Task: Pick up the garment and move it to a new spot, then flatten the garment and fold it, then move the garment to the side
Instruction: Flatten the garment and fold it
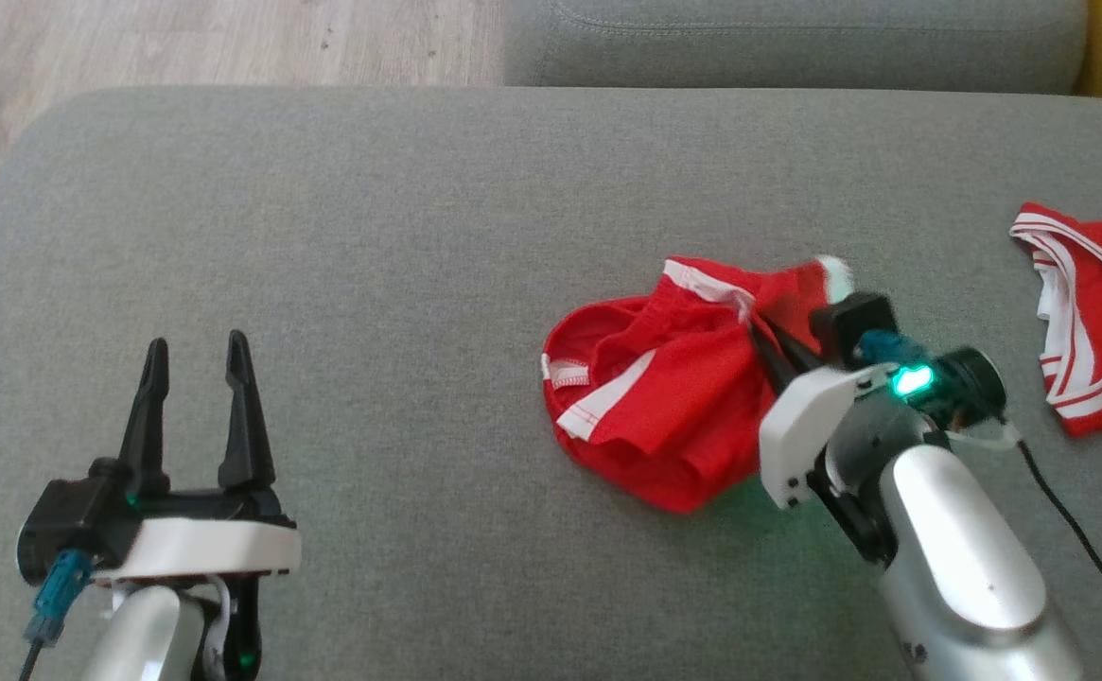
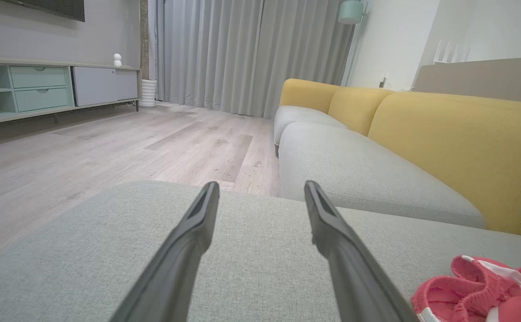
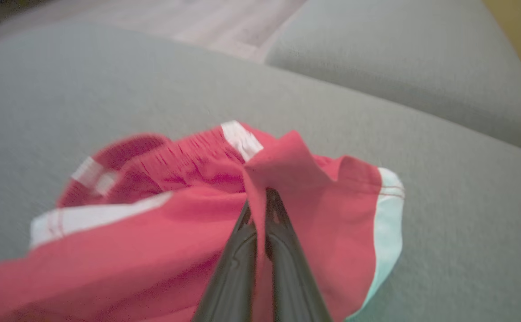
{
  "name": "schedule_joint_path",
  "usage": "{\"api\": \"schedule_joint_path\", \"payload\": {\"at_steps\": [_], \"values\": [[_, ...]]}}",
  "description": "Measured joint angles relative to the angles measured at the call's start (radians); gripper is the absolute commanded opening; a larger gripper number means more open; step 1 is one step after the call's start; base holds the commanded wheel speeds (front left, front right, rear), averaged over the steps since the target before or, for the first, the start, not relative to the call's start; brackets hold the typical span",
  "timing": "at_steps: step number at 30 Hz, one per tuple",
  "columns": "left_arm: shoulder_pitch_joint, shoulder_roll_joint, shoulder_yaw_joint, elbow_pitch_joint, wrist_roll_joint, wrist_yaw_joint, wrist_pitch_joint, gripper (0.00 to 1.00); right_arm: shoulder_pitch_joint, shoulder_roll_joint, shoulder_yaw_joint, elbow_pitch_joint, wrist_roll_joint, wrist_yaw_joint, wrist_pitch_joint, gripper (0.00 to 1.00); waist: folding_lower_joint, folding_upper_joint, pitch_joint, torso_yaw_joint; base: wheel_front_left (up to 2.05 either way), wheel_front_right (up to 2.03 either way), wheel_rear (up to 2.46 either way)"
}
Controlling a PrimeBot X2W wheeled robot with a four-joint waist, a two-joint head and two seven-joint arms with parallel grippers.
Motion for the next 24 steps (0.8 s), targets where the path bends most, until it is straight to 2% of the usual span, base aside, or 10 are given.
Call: {"api": "schedule_joint_path", "payload": {"at_steps": [5,7,11,14,18,20,24], "values": [[0.0,0.003,0.002,-0.001,0.0,0.0,-0.001,1.0,-0.015,0.0,0.101,-0.165,0.156,0.0,-0.021,0.0,-0.0001,0.0,-0.003,-0.003,0.0,0.0,0.0],[0.0,0.003,0.004,-0.003,0.0,0.001,-0.001,1.0,-0.058,0.0,0.17,-0.21,0.268,0.0,-0.034,0.0,0.0,0.0,-0.001,-0.006,0.0,0.0,0.0],[-0.001,0.004,0.005,-0.011,0.0,0.003,-0.001,1.0,-0.237,-0.003,0.323,-0.228,0.424,0.0,-0.104,0.0,0.0,0.0,0.009,-0.011,0.0,0.0,0.0],[-0.009,0.003,0.005,-0.011,0.0,0.003,-0.001,1.0,-0.391,-0.003,0.388,-0.231,0.535,0.0,-0.217,0.0,0.0001,0.0,0.012,-0.007,0.0,0.0,0.0],[-0.015,0.003,0.01,-0.017,0.0,0.003,-0.001,1.0,-0.509,-0.003,0.375,-0.219,0.609,0.0,-0.348,0.0,0.0,0.0,0.01,0.0,0.0,0.0,0.0],[-0.015,0.003,0.011,-0.02,0.0,0.003,-0.001,1.0,-0.513,-0.003,0.36,-0.202,0.614,0.0,-0.36,0.0,0.0,0.0,0.009,0.001,0.0,0.0,0.0],[-0.014,0.002,0.019,-0.028,0.0,0.003,-0.001,1.0,-0.437,-0.002,0.282,-0.067,0.57,0.0,-0.364,0.0,0.0,0.0,0.01,0.005,0.0,0.0,0.0]]}}
